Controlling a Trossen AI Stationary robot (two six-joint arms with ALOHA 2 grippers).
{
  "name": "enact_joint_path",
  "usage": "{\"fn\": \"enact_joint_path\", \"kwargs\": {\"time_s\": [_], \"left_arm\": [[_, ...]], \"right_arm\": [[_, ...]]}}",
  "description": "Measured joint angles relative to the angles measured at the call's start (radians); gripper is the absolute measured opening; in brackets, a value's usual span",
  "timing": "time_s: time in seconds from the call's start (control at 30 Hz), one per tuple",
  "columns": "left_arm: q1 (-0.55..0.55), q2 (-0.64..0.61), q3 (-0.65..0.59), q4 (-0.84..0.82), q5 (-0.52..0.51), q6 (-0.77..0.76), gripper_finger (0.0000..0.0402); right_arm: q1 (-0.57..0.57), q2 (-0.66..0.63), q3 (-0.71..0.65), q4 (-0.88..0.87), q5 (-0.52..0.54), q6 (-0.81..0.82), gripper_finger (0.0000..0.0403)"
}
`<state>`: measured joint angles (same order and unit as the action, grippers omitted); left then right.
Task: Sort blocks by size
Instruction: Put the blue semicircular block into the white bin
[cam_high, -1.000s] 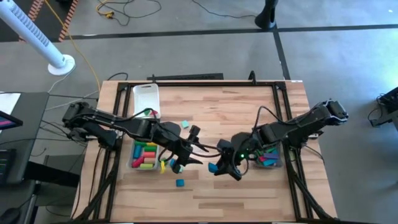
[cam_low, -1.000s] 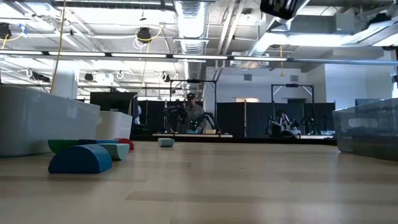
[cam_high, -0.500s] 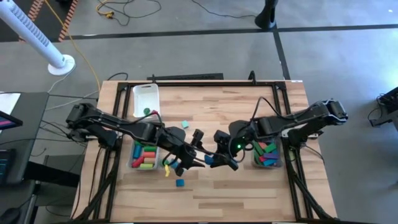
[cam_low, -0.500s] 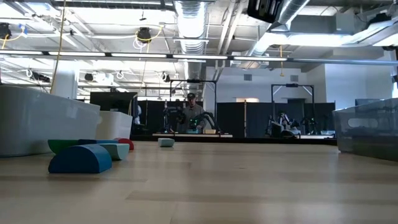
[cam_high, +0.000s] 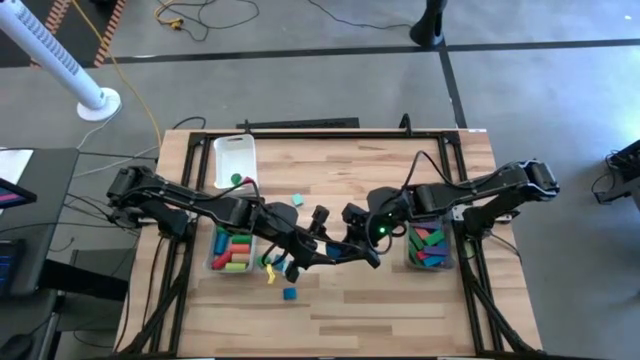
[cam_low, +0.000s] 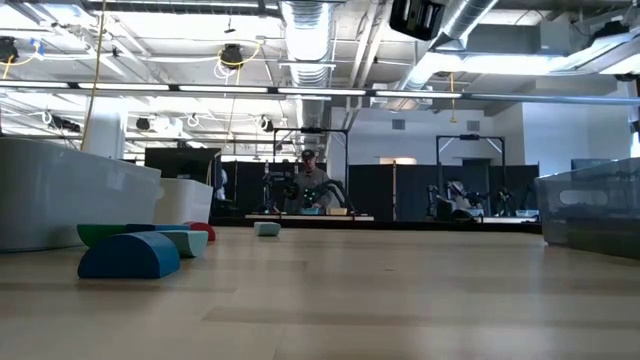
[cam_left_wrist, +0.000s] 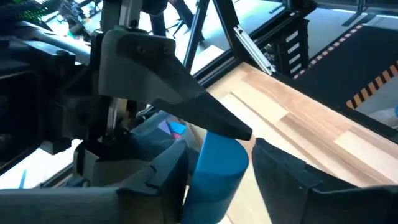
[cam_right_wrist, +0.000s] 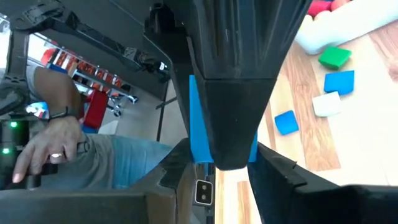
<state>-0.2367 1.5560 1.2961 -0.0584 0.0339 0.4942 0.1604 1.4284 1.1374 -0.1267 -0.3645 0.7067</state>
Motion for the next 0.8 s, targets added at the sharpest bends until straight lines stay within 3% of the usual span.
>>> {"fn": "enact_joint_path", "kwargs": {"time_s": [0.5,0.8], "left_arm": [[-0.003,0.000,0.000,-0.011,-0.023,0.035,0.0093],[-0.006,-0.001,0.001,-0.036,-0.023,0.018,0.0088]], "right_arm": [[0.001,0.000,0.000,0.008,-0.002,0.011,0.0150],[0.001,0.001,-0.001,0.003,0.002,-0.002,0.0146]]}}
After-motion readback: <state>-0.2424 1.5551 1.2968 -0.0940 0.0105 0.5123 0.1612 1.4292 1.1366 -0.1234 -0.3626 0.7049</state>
